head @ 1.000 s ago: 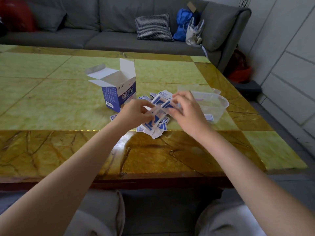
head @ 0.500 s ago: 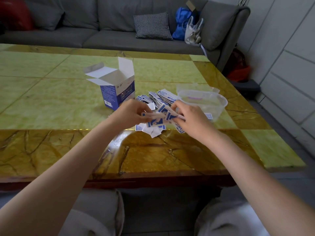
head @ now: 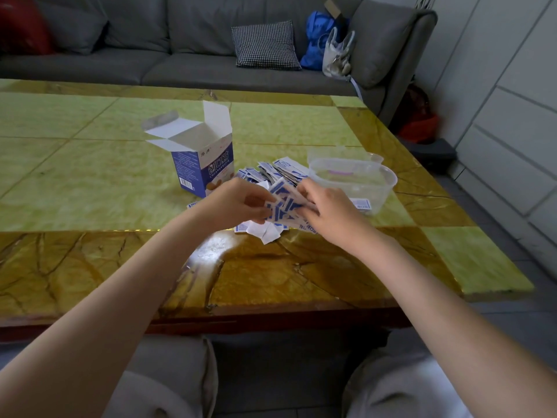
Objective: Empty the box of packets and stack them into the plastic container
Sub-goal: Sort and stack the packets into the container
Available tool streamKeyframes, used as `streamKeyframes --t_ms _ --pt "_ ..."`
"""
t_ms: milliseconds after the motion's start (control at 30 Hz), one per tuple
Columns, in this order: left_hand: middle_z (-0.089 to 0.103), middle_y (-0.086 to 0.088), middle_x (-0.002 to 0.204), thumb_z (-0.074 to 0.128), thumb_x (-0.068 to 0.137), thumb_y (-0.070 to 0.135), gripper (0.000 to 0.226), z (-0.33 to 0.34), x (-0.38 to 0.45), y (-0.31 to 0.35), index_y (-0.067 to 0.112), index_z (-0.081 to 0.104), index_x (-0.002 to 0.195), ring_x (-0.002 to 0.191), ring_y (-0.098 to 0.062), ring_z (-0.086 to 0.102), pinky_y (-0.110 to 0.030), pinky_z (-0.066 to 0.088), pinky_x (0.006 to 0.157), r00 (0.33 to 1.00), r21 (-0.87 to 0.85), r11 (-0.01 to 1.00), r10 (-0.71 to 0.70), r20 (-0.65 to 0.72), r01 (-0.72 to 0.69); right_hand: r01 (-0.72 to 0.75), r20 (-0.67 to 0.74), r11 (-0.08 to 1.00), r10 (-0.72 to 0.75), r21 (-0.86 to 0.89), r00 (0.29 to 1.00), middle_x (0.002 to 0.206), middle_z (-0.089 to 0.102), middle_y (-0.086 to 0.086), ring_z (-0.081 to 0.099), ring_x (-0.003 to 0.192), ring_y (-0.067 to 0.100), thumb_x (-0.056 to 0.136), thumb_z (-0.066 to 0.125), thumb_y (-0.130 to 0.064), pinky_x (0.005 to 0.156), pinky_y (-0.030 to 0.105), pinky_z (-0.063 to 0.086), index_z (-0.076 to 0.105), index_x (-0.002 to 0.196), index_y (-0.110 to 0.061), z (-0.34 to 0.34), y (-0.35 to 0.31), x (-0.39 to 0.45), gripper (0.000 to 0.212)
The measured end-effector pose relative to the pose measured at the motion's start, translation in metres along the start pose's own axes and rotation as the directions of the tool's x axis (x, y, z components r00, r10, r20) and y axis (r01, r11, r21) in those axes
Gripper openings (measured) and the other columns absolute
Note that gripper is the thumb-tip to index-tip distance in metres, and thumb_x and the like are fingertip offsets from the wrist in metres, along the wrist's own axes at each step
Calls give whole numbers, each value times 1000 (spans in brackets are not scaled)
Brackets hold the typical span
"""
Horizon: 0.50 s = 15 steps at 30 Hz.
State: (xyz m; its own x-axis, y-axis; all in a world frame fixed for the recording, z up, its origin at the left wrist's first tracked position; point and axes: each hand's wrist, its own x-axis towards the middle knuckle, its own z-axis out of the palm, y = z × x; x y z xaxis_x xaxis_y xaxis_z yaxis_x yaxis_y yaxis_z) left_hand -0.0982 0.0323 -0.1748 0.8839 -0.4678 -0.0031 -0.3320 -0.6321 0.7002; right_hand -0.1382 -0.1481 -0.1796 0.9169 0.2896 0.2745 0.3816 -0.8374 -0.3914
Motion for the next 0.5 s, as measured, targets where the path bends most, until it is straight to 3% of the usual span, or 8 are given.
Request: streamKeyframes --t_ms 67,133,200,267,333,433,500 --pt "70 -14 88 62 84 2 25 -3 1 -3 5 67 108 53 4 61 -23 55 75 998 -39 999 -22 -61 20 -28 -83 999 29 15 996 79 65 5 60 64 20 90 55 -6 51 23 44 52 95 -4 -2 4 0 6" --pt "70 -10 82 62 83 4 23 -5 0 -4 11 70 103 53 4 59 -20 52 70 987 27 999 -31 -156 35 -55 -162 998 57 15 985 61 53 -3 50 52 11 89 56 -7 47 22 36 48 79 -7 -6 6 0 13" --pt "69 -8 79 61 83 5 21 -7 -2 -2 13 71 100 57 -2 58 -17 47 63 973 79 995 -35 -227 54 -76 -187 996 82 39 979 58 41 -12 41 51 11 89 58 -7 47 16 28 44 73 -11 -10 4 0 21" --pt "70 -9 81 61 83 4 21 -6 -4 -1 12 71 99 61 -8 58 -16 45 62 964 109 992 -37 -262 68 -44 -147 996 54 72 988 70 44 -10 44 66 14 88 58 -7 55 11 31 47 76 -12 -11 0 1 17" --pt "70 -10 82 62 82 3 19 -4 -4 2 11 71 97 60 -6 58 -18 47 65 979 93 995 -8 -206 28 -9 -46 995 14 99 999 91 48 -7 44 86 11 88 58 -9 71 13 31 57 88 -10 -7 -4 2 2" --pt "71 -16 87 63 79 0 19 0 -5 8 14 70 90 67 -11 62 -30 52 73 994 54 995 83 -78 -78 2 76 999 -5 42 997 84 51 -9 47 76 10 91 53 -10 73 24 28 55 96 -12 0 -6 0 6" --pt "70 -11 100 62 83 6 20 0 -5 8 10 69 101 85 -15 63 -22 50 77 989 119 991 72 -131 -57 34 44 988 -28 -150 999 88 61 -4 55 77 18 93 49 -8 75 29 30 51 104 -12 4 -3 -1 13"
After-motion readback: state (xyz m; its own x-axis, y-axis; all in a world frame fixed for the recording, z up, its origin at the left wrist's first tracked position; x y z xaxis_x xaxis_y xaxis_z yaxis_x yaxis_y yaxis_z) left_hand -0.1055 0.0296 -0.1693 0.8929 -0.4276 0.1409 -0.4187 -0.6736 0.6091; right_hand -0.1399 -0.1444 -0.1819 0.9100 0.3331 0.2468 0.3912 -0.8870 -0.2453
